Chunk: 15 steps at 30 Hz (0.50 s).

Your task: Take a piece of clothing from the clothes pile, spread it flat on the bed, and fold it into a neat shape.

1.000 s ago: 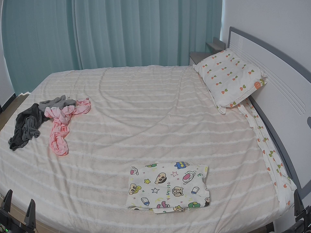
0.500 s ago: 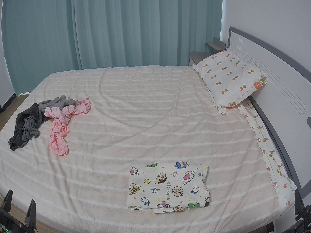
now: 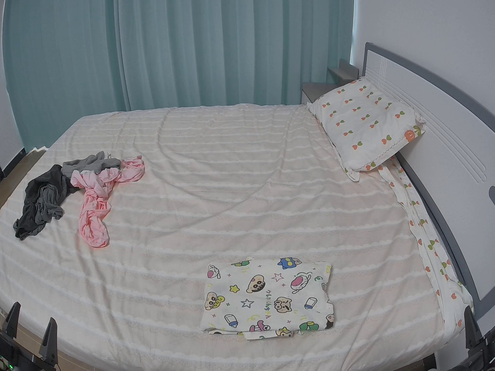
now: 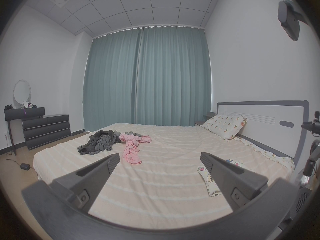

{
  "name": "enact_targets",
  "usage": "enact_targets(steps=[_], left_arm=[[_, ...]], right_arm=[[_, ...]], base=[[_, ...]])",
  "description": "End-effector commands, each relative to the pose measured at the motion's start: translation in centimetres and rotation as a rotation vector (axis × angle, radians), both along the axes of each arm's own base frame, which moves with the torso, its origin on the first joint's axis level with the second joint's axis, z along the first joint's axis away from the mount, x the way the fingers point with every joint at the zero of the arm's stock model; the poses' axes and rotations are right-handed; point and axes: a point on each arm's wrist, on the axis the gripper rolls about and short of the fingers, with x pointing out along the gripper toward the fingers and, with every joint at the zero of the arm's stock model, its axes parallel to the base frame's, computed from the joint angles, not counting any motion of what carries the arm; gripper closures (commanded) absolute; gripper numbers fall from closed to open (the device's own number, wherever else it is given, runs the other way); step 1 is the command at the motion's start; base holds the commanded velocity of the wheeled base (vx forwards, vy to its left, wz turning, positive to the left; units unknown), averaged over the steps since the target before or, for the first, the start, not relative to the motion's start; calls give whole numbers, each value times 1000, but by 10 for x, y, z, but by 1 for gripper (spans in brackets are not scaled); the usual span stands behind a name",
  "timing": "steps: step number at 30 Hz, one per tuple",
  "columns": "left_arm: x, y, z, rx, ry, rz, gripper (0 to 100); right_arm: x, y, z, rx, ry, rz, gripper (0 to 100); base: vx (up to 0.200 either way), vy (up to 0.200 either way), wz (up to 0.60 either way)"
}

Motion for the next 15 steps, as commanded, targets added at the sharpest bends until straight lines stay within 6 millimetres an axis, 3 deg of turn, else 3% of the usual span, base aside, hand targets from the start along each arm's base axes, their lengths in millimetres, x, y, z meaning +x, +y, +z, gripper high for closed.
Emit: enact_targets(steps=[1,4,15], left_arm=[[1,0,-5,0,16,1,0],[1,0,-5,0,16,1,0],[1,0,-5,0,16,1,0]], right_arm=[[1,0,-5,0,31,23,0],[0,2,-7,4,42,86,0],[0,2,-7,5,35,69,0]], base=[[0,0,0],[0,0,0],[0,0,0]])
